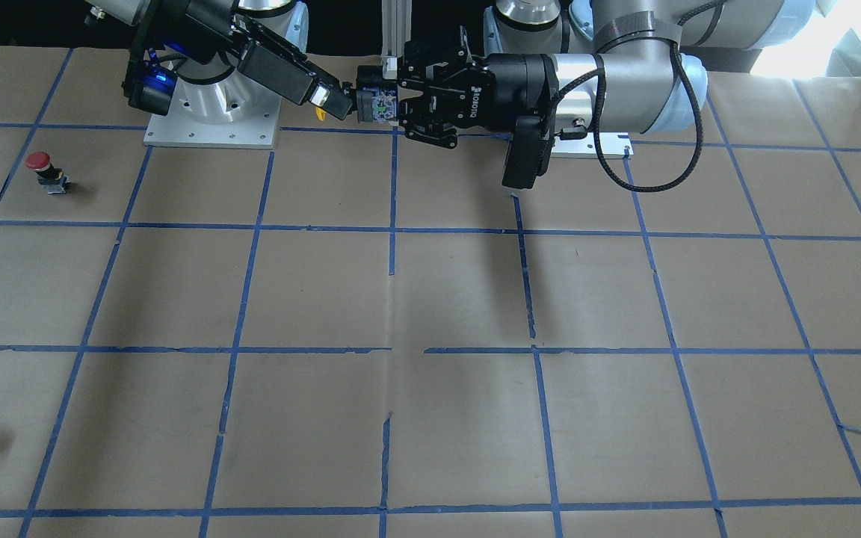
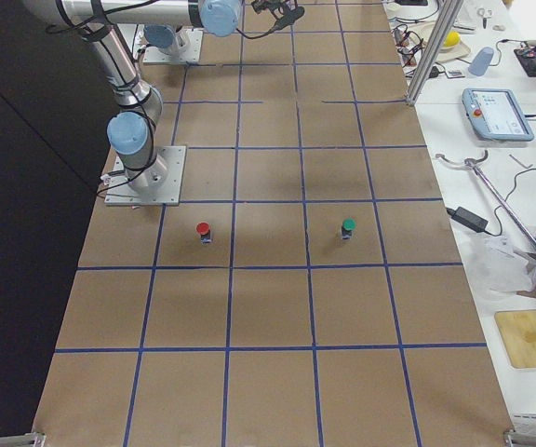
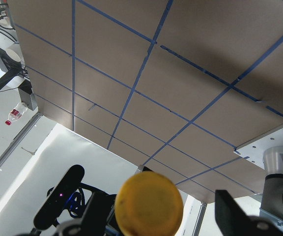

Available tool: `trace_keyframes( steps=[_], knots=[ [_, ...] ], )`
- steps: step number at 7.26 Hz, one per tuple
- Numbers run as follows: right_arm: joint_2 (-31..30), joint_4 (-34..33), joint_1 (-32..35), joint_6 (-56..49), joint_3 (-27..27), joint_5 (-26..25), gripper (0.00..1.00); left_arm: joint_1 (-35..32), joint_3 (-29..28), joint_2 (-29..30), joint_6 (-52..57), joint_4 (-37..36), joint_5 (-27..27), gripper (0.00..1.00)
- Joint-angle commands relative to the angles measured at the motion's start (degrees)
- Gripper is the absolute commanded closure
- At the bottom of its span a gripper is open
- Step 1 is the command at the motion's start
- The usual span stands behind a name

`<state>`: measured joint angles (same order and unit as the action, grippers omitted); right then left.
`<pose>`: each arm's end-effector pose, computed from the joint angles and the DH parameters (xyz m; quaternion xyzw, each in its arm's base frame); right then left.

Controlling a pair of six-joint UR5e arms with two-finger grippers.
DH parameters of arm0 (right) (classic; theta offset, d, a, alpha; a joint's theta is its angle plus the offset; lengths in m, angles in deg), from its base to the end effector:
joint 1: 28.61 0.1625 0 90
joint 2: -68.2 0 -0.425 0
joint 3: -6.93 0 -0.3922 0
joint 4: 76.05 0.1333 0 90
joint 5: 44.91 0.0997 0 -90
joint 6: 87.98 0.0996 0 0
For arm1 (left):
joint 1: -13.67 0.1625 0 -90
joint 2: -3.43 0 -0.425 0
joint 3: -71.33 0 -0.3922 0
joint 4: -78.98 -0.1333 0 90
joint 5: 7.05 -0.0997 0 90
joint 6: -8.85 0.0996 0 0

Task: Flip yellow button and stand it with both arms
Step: 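Hold the button up with the left gripper while the right gripper approaches its yellow cap, then close the right gripper on the yellow cap and open the left gripper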

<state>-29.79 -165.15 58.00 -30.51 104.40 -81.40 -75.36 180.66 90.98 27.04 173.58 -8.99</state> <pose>0.1874 -0.4443 0.5270 0.4535 0.7692 0.2073 0.3996 -0.2252 -0.4526 0.4336 0.0223 -0.7178 -0.0185 0.6956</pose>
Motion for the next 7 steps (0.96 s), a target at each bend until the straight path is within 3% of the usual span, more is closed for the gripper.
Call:
trace_keyframes(
  steps=[1,2,3,4,7],
  knots=[
    [-0.10,0.07,0.05,0.01,0.00,-0.16,0.62,0.00,0.00,0.08,0.00,0.06,-0.08,0.98],
    [-0.19,0.07,0.05,-0.16,-0.09,-0.33,0.79,0.00,0.00,0.08,-0.26,0.06,-0.08,0.93],
    [-0.28,-0.10,0.05,-0.25,-0.09,-0.51,0.85,0.00,0.00,0.16,-0.69,0.06,0.01,0.36],
    [-0.28,-0.28,0.05,-0.25,-0.18,-0.68,0.86,0.00,0.00,0.43,-2.18,0.06,-0.08,0.16],
    [-0.02,-0.10,-0.65,-0.69,-0.79,-2.17,0.87,0.17,-0.70,0.69,-2.11,0.06,-0.95,0.13]
  ],
)
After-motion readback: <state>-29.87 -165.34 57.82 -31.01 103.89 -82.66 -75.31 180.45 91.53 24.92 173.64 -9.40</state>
